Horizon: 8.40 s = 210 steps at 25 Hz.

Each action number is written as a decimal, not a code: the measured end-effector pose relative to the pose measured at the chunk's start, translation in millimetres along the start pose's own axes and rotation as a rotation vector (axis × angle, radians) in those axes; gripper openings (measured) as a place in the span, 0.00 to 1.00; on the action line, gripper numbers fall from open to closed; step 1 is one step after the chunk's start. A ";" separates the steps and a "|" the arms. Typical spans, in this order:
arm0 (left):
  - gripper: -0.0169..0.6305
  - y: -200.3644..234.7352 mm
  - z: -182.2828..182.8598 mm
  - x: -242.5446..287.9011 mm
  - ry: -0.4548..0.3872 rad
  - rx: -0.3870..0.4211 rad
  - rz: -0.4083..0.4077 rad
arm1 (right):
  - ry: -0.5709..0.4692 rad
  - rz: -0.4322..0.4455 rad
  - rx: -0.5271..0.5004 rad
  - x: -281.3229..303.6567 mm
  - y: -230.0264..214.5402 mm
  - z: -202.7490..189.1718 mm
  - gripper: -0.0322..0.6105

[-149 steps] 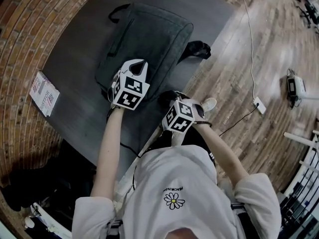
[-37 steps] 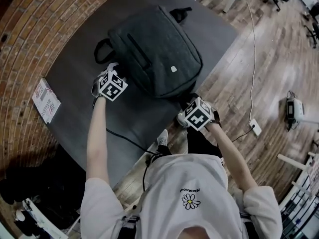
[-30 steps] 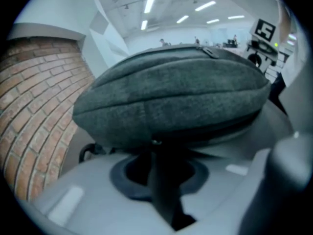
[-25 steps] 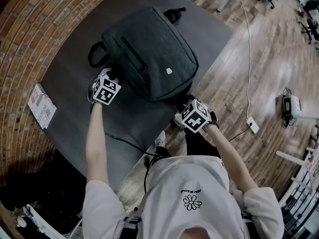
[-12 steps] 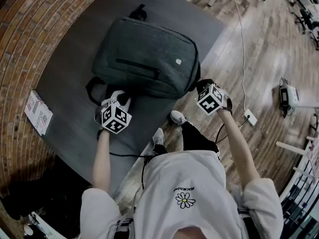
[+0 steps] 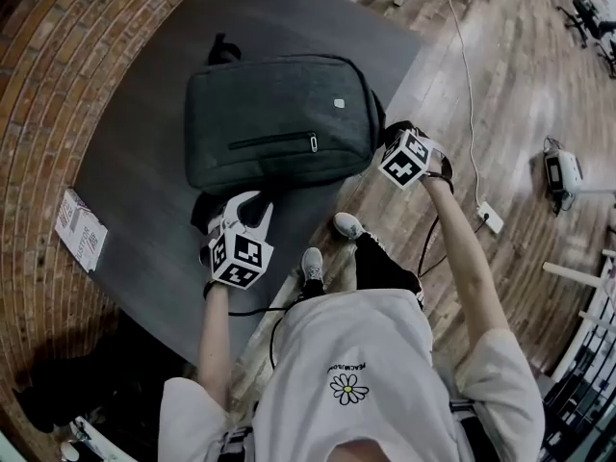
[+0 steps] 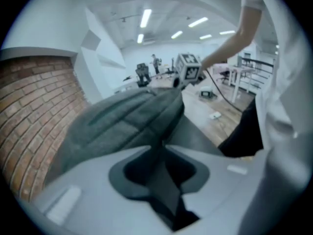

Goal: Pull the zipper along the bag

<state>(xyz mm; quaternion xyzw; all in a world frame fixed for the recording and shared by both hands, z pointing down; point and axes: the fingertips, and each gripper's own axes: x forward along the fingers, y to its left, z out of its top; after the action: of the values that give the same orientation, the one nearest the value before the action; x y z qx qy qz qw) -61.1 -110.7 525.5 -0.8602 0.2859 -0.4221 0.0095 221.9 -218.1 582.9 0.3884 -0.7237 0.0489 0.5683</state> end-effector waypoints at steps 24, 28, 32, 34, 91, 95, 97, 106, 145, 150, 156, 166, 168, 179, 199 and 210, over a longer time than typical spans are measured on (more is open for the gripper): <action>0.02 144.1 29.7 26.2 0.138 -0.001 0.090 | 0.053 0.161 -0.078 -24.8 35.1 -15.5 0.05; 0.02 141.8 28.4 25.6 0.200 0.050 0.065 | -0.037 0.078 -0.026 -26.0 35.5 -15.6 0.06; 0.02 141.4 29.0 27.2 0.218 0.077 0.063 | -0.083 -0.022 0.012 -23.1 29.6 -16.0 0.12; 0.02 141.1 29.1 27.3 0.205 0.070 0.059 | -0.094 -0.033 -0.019 -23.1 27.9 -14.1 0.14; 0.02 128.1 58.7 50.1 0.105 0.030 0.006 | -0.107 0.107 0.350 -79.9 117.2 -5.4 0.06; 0.02 129.4 61.2 45.8 0.089 0.116 0.010 | -0.104 0.079 0.418 -85.0 124.0 -7.0 0.06; 0.03 116.8 66.9 34.3 0.036 0.259 -0.018 | -0.101 0.078 0.424 -82.1 125.6 -6.7 0.06; 0.39 8.1 97.6 62.1 0.111 0.582 -0.379 | -0.094 0.100 0.393 -78.2 124.9 -10.9 0.06; 0.03 131.9 44.0 13.9 -0.010 0.280 -0.006 | -0.203 0.282 0.425 -60.7 236.0 124.8 0.06; 0.02 133.3 38.7 25.3 -0.032 0.166 -0.044 | -0.194 0.304 0.509 -61.9 233.4 125.4 0.06; 0.02 133.4 34.7 27.9 -0.038 0.122 -0.085 | -0.146 0.239 0.521 -60.4 238.2 131.7 0.06; 0.02 131.4 37.7 27.0 -0.073 0.119 -0.110 | -0.107 0.203 0.621 -57.2 245.5 153.0 0.07; 0.02 131.7 35.1 27.9 -0.063 0.108 -0.111 | -0.129 0.218 0.628 -52.2 246.8 170.9 0.07; 0.02 133.1 35.2 27.7 -0.089 0.089 -0.096 | -0.166 0.195 0.572 -42.4 250.4 195.6 0.07; 0.03 169.3 92.1 -78.9 -0.383 -0.227 0.373 | -0.548 0.296 0.462 -150.5 179.2 216.0 0.08; 0.03 94.4 129.6 -196.3 -0.639 -0.298 0.670 | -1.010 0.209 0.591 -265.0 112.8 227.2 0.05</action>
<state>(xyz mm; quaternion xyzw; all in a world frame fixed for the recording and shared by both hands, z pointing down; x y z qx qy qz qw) -106.2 -120.7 276.3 -0.7993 0.5873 -0.0651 0.1088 -12.1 -121.9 317.3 0.4319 -0.8947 0.1131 0.0133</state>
